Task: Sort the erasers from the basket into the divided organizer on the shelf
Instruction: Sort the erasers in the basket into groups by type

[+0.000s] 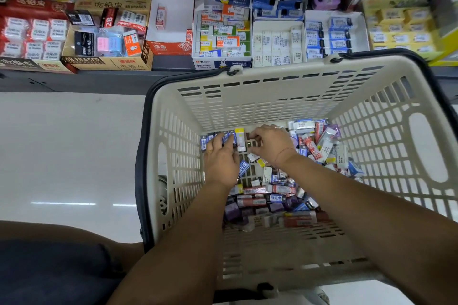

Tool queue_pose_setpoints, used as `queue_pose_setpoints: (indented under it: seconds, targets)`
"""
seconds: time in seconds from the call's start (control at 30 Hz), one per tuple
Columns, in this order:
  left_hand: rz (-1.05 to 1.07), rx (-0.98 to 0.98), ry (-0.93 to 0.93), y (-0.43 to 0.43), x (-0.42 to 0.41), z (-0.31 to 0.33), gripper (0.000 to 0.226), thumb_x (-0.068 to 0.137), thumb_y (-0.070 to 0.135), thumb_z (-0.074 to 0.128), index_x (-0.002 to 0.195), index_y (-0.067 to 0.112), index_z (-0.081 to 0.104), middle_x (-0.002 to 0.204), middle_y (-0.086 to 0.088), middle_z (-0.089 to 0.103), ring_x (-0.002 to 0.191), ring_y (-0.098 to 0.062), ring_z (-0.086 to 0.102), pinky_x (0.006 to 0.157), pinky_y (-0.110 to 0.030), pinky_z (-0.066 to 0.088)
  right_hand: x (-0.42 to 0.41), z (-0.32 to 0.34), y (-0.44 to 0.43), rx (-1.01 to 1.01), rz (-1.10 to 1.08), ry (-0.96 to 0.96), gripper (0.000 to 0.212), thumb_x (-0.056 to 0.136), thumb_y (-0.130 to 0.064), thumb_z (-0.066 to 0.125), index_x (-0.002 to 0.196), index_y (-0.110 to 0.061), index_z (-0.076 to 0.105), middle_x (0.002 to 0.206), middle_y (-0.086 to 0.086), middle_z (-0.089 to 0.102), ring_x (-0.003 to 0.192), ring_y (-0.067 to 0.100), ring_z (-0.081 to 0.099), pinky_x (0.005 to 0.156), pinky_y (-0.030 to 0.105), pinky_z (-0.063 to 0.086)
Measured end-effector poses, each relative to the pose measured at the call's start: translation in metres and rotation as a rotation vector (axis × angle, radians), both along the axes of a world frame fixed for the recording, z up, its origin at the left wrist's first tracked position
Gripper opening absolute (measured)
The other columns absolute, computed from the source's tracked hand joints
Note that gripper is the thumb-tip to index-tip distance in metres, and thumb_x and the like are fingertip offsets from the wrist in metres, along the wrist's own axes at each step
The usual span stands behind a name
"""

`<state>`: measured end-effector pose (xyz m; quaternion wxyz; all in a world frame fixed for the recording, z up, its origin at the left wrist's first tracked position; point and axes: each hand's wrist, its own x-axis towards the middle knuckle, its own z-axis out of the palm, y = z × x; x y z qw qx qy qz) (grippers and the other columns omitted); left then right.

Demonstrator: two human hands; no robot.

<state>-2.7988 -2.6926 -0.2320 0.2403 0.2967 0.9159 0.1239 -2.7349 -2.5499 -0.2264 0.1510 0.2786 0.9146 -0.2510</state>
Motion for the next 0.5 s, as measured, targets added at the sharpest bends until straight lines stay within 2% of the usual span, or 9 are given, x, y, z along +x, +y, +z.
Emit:
queue_pose_setpoints:
  seconds: [0.07, 0.13, 0.37, 0.5]
  targets:
    - [0.001, -0.010, -0.005, 0.001, 0.000, 0.001, 0.050, 0.099, 0.027, 0.040, 0.148, 0.023, 0.031, 0.154, -0.002, 0.023, 0.139, -0.024, 0.020, 0.110, -0.038, 0.025, 0.013, 0.008, 0.013, 0.081, 0.186, -0.118, 0.049, 0.082, -0.044, 0.067, 0.125, -0.025, 0.054, 0.125, -0.003, 0.054, 0.118, 0.018, 0.049, 0.102, 0.034, 0.030]
    - [0.000, -0.021, -0.003, 0.001, 0.000, 0.002, 0.051, 0.099, 0.028, 0.040, 0.149, 0.024, 0.029, 0.154, -0.002, 0.023, 0.139, -0.024, 0.020, 0.110, -0.040, 0.025, 0.023, 0.013, 0.025, 0.096, 0.257, -0.203, 0.055, 0.081, -0.042, 0.068, 0.129, -0.024, 0.049, 0.129, -0.002, 0.050, 0.118, 0.019, 0.049, 0.105, 0.034, 0.027]
    - [-0.126, -0.049, 0.008, 0.001, 0.007, 0.008, 0.053, 0.100, 0.030, 0.038, 0.151, 0.030, 0.022, 0.159, 0.003, 0.009, 0.144, -0.023, 0.008, 0.114, -0.042, 0.011, 0.028, 0.006, 0.023, 0.132, 0.313, -0.246, 0.059, 0.084, -0.045, 0.065, 0.134, -0.026, 0.042, 0.135, 0.001, 0.049, 0.120, 0.021, 0.050, 0.107, 0.036, 0.024]
    - [-0.181, -0.075, -0.032, -0.001, 0.008, 0.004, 0.053, 0.101, 0.034, 0.037, 0.151, 0.031, 0.020, 0.160, 0.005, 0.002, 0.146, -0.022, 0.002, 0.116, -0.045, 0.005, 0.025, 0.005, 0.019, 0.173, 0.345, -0.237, 0.046, 0.086, -0.042, 0.063, 0.124, -0.021, 0.048, 0.131, 0.003, 0.049, 0.116, 0.022, 0.052, 0.104, 0.035, 0.028]
